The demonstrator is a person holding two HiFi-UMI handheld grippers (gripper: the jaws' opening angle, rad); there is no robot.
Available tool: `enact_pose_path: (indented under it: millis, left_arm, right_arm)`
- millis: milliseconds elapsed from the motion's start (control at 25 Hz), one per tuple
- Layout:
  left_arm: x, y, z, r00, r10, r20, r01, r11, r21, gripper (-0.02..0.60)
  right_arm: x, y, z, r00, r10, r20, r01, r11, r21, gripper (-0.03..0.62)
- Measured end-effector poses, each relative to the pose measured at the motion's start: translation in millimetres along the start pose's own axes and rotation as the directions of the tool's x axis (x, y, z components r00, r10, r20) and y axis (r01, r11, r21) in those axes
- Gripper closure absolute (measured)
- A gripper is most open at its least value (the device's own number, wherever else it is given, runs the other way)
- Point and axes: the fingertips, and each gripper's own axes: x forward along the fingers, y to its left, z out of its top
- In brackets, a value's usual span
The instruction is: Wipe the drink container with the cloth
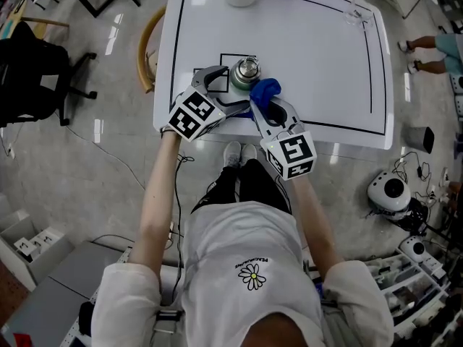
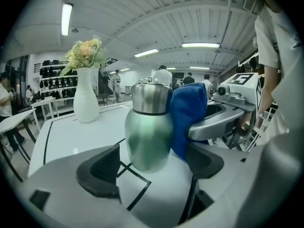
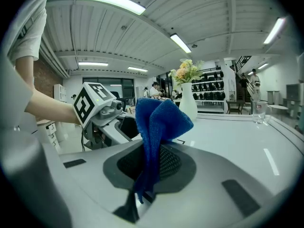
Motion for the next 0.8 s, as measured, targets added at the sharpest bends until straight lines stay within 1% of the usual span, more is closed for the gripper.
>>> enact_pose_path:
  millis: [120,200,360,480,600,720,800]
  left_arm:
    - [4.2,-7.9,-7.0,1.000,-0.019,-0.023,0.019,1.000,0.003,0.167]
    - [2.1,-14.0,-11.7,0.999,-0.013,-0.037,0.013,1.000,0.002,0.167]
    - [-6.2,-24.0,-11.7,1.000,-0.003,-0.018,0.003,1.000,-0.024,0.167]
    - [-10.1,-30.6,-16.4,1.000,0.003,-0.024,-0.003,1.000,-0.025,0.167]
    - [-11.9,-34.9,-18.0,0.999,0.004,-0.034,-0.005,0.999,-0.036,0.167]
    - [-11.7,-34.3,-20.2,0.999,0.006,-0.047,-0.007,1.000,-0.018,0.167]
    - [-11.6,-34.7,-21.1,0.999,0.002,-0.054,-0.003,1.000,-0.009,0.167]
  right_arm:
    - [0.1,-2.2,-1.1,1.000,-0.007,-0.003,0.007,1.000,-0.004,0.551]
    - [0.2,-5.5,-1.4,1.000,-0.020,-0.002,0.020,1.000,-0.003,0.551]
    - [0.5,-9.4,0.0,0.999,-0.036,0.001,0.036,0.999,0.004,0.551]
    - [1.2,-0.6,-0.2,1.000,-0.006,0.001,0.006,1.000,0.002,0.551]
    - [4.9,15.4,-1.5,0.999,0.048,-0.005,-0.048,0.999,-0.012,0.551]
    - [10.7,28.4,-4.0,0.995,0.095,-0.019,-0.096,0.995,-0.038,0.551]
    - [12.1,30.6,-4.7,0.994,0.111,-0.025,-0.112,0.993,-0.044,0.551]
